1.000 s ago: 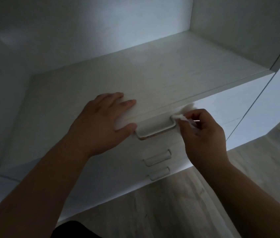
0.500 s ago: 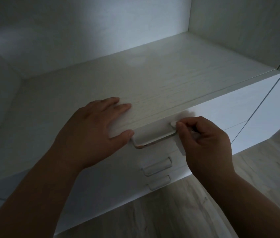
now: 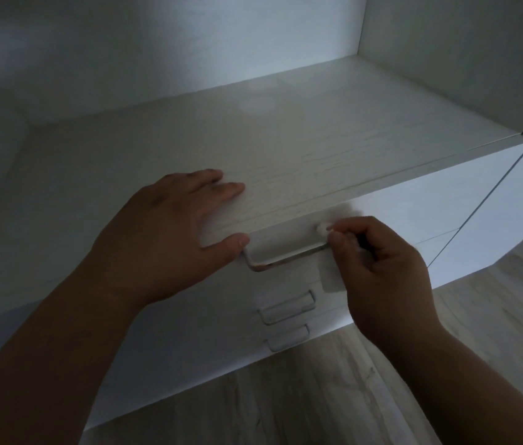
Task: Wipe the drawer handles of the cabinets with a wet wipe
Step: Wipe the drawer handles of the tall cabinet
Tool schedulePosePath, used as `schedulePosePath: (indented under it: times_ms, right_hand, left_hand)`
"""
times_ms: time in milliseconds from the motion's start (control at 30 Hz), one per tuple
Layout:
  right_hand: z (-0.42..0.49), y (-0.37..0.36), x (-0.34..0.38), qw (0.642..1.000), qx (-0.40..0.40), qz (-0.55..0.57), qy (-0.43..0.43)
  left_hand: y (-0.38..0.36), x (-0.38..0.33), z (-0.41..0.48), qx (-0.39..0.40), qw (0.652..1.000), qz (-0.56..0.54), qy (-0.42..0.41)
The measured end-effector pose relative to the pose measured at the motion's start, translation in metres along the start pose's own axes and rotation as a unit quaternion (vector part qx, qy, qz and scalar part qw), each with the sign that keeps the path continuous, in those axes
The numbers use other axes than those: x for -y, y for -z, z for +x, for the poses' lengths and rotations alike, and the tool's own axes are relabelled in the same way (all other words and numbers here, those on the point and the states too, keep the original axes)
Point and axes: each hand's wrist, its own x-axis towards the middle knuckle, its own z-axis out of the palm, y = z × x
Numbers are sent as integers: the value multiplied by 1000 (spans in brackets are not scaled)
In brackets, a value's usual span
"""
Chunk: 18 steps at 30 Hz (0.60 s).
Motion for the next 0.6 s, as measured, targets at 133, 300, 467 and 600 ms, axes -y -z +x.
schedulePosePath:
  times_ms: [133, 300, 467, 600]
  right_hand:
    - [2, 1, 1, 1000, 11, -12, 4]
    - [5, 1, -1, 999, 15, -22, 20]
    - [6, 5, 1, 999, 11, -20, 35]
    - [4, 3, -2, 999, 12, -15, 44]
  left_hand:
    - [0, 0, 0, -1, 1000, -8, -2]
    - [-1, 1, 2, 0, 1000, -13, -4]
    - [-3, 2, 1, -7, 1000, -7, -5]
    - [-4, 2, 2, -11, 1000, -2, -9]
